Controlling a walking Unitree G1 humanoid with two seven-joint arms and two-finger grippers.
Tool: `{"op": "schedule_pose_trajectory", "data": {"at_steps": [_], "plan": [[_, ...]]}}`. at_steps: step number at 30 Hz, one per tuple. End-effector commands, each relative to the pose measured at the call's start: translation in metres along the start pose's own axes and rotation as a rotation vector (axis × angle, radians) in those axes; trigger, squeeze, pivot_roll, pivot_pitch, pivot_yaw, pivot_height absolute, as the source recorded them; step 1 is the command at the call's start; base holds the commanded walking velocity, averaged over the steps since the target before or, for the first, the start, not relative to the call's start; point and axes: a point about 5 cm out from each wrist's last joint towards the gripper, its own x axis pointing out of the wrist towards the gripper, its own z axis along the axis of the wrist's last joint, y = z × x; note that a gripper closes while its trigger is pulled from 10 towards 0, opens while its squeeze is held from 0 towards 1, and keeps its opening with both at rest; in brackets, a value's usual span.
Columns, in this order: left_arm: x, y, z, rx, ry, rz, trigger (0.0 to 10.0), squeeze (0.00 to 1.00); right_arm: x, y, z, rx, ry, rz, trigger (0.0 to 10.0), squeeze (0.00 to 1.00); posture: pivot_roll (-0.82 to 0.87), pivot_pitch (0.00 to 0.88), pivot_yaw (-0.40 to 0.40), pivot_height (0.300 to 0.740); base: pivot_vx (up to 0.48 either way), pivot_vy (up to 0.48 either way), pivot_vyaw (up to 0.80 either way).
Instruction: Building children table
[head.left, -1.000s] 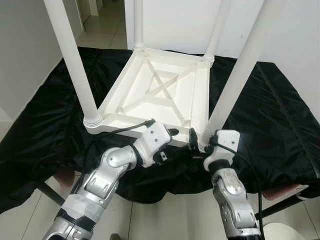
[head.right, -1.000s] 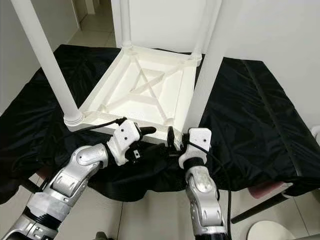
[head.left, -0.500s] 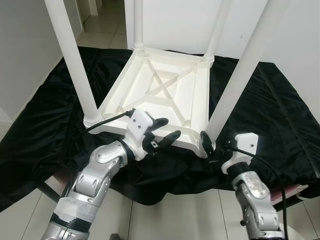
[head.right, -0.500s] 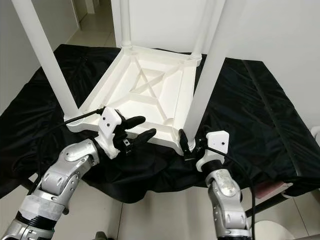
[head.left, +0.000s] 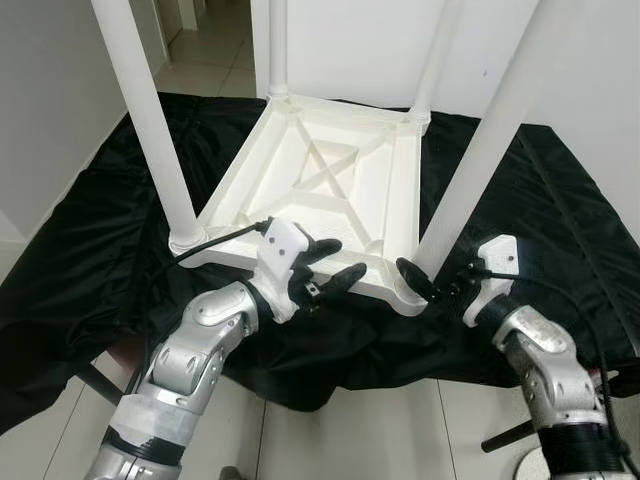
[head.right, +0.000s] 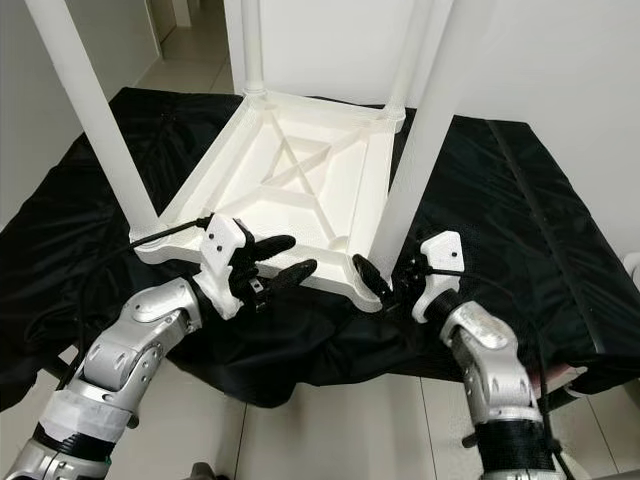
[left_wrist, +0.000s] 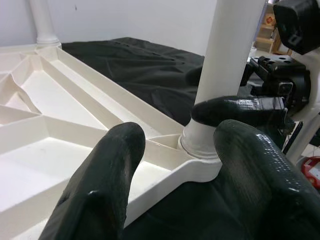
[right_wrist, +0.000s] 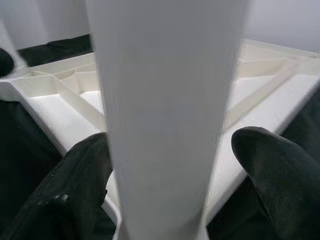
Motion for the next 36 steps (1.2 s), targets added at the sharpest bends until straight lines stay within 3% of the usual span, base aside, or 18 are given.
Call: {"op": "schedule_pose_trajectory", "data": {"at_steps": [1,10,11,12,13,28,29,32,35,36], "plan": [[0.002,-0.008,0.001,0.008,0.01,-0.076,10.0,0.0,0.0,-0.001,-0.007,0.009,0.044,0.044,10.0,0.0,-0.03,0.064,-0.017,0.74,0.0,0.0,0.0],[0.005,-0.01,0.005,0.015,-0.003,-0.091,10.0,0.0,0.013,-0.011,-0.017,-0.032,0.171,0.242,9.8,0.0,-0.03,0.059,-0.021,0.74,0.0,0.0,0.0],[0.005,-0.01,0.005,0.016,-0.002,-0.09,10.0,0.0,0.013,-0.012,-0.017,-0.03,0.172,0.251,7.1,0.0,-0.03,0.059,-0.021,0.74,0.0,0.0,0.0],[0.005,-0.01,0.005,0.016,-0.002,-0.09,10.0,0.0,0.013,-0.012,-0.017,-0.03,0.172,0.251,7.1,0.0,-0.03,0.059,-0.021,0.74,0.0,0.0,0.0],[0.005,-0.009,0.005,0.017,-0.002,-0.086,10.0,0.0,0.012,-0.013,-0.018,-0.032,0.182,0.254,0.0,0.0,-0.02,0.057,-0.028,0.74,0.0,0.0,0.0],[0.008,-0.012,0.008,0.001,-0.026,-0.079,10.0,0.0,0.006,-0.019,-0.025,0.001,0.192,0.191,0.0,0.0,-0.03,0.062,-0.033,0.74,0.0,0.0,0.0],[0.007,-0.011,0.007,0.006,-0.02,-0.075,10.0,0.0,0.002,-0.015,-0.026,0.018,0.181,0.134,10.0,0.0,-0.03,0.067,-0.031,0.74,0.0,0.0,0.0],[0.007,-0.011,0.007,0.005,-0.02,-0.074,10.0,0.0,0.0,-0.014,-0.026,0.021,0.176,0.115,10.0,0.0,-0.03,0.067,-0.03,0.74,0.0,0.0,0.0],[0.007,-0.01,0.006,0.005,-0.019,-0.07,10.0,0.0,-0.002,-0.013,-0.029,-0.012,0.17,-0.073,10.0,0.0,-0.04,0.07,-0.027,0.74,0.0,0.0,0.0],[0.007,-0.01,0.006,0.005,-0.019,-0.07,10.0,0.0,-0.002,-0.013,-0.029,-0.012,0.17,-0.073,10.0,0.0,-0.04,0.07,-0.027,0.74,0.0,0.0,0.0]]}}
